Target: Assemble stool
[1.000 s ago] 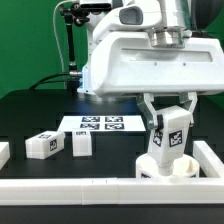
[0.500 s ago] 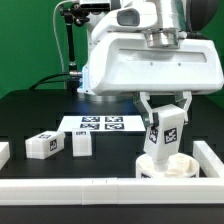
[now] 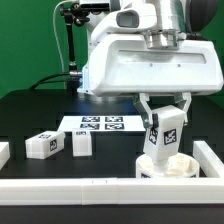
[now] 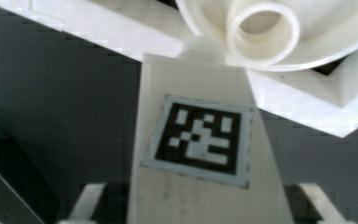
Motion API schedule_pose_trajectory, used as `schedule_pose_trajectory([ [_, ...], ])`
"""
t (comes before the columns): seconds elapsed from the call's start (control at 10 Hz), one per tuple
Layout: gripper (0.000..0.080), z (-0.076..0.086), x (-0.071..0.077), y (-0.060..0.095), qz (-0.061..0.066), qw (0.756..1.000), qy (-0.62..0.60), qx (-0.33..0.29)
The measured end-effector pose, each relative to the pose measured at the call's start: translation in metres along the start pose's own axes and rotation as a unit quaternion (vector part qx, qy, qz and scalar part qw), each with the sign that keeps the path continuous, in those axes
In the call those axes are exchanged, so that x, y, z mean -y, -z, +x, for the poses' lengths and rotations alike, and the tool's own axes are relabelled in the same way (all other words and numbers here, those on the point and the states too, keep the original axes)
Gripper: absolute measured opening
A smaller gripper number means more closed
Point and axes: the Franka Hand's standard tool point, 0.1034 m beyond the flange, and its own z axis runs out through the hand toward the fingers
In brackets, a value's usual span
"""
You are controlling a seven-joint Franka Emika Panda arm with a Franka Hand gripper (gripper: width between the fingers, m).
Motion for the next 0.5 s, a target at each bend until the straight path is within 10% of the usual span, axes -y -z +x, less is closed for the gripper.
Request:
schedule_pose_trajectory([
  [0.5, 0.0327, 0.002, 0.025, -0.003, 0.002, 1.0, 0.02, -0.014],
])
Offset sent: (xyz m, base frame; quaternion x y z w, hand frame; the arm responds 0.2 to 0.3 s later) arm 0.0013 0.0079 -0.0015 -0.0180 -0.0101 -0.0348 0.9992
